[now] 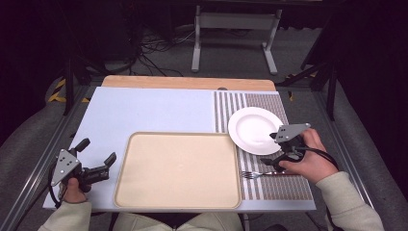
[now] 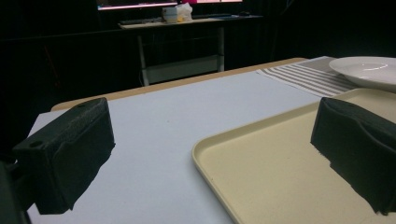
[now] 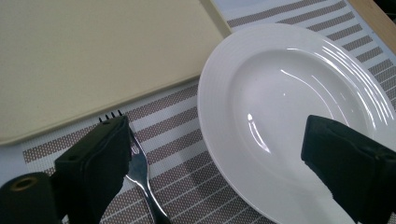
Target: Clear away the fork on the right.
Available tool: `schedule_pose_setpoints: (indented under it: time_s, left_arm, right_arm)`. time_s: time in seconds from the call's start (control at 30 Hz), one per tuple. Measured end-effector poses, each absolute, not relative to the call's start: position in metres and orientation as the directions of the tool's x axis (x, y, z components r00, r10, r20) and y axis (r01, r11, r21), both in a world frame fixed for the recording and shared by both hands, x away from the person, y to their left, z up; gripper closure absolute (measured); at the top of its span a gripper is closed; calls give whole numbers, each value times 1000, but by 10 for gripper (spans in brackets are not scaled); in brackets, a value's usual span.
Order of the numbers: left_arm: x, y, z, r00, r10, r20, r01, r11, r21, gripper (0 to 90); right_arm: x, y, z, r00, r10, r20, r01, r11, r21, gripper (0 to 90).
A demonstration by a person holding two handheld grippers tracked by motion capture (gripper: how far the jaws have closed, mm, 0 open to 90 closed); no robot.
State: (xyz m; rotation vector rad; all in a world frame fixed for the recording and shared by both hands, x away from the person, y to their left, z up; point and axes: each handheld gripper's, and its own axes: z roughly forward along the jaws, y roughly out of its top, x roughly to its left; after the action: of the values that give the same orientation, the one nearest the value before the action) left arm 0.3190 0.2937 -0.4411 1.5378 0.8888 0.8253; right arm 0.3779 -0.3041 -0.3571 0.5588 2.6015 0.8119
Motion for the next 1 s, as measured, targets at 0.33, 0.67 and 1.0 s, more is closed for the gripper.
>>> schedule_pose_setpoints:
  time_s: [0.33, 0.67, 1.0]
  left_arm:
    - [319, 293, -441, 473, 880, 38, 104, -99, 990, 1]
    - [319, 293, -442, 474, 880, 37, 103, -96, 990, 1]
    - [319, 293, -442, 474, 880, 37, 103, -96, 990, 1]
  right_arm:
    - [380, -302, -358, -873, 429, -231, 265, 816, 513, 86]
    - [383, -295, -361, -902, 375, -215, 260, 867, 424, 90]
    - [386, -289, -369, -927, 327, -185, 253, 908, 334, 97]
